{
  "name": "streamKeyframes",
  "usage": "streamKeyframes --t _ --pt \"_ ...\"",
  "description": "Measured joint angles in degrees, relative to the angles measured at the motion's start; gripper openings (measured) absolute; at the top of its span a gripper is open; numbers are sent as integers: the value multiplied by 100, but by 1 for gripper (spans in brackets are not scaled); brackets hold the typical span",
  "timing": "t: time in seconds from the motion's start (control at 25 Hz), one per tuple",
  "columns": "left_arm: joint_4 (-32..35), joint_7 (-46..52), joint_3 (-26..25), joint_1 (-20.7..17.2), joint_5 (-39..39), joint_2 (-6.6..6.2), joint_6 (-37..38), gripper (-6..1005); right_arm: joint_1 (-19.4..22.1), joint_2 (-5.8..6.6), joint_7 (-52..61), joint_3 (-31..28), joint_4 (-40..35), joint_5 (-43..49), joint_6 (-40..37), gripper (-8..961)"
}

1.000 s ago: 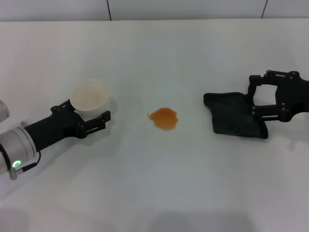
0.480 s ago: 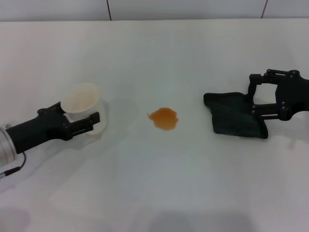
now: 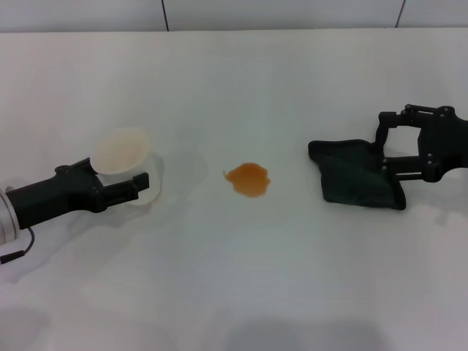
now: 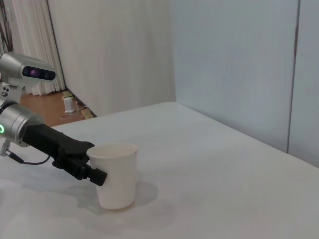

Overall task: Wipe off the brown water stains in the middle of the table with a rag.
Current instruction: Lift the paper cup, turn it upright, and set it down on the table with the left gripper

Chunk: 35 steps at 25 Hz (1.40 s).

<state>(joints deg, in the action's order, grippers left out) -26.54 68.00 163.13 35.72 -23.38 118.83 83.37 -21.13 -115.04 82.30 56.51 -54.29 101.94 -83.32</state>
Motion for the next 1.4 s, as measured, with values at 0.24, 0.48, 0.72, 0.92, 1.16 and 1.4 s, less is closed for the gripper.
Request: streamKeyframes --t 0.24,0.48,0.72,0.92,1.16,1.4 --pt "-316 207 0 50 122 0 336 872 -7 0 -7 1 -2 -8 1 857" --pt "-477 410 0 107 271 -8 545 871 8 0 -14 1 -1 -8 1 857" --pt "-918 717 0 179 501 -10 885 871 20 0 -12 0 -18 -8 -10 858" --pt "-1149 847 0 184 464 -8 1117 872 5 -1 -12 1 -16 -8 -18 858" --pt "-1172 841 0 193 434 -8 1118 872 4 -8 -12 1 -5 -9 -37 858" --pt "-944 579 -1 296 349 9 648 871 15 -9 -16 1 7 -21 -44 857"
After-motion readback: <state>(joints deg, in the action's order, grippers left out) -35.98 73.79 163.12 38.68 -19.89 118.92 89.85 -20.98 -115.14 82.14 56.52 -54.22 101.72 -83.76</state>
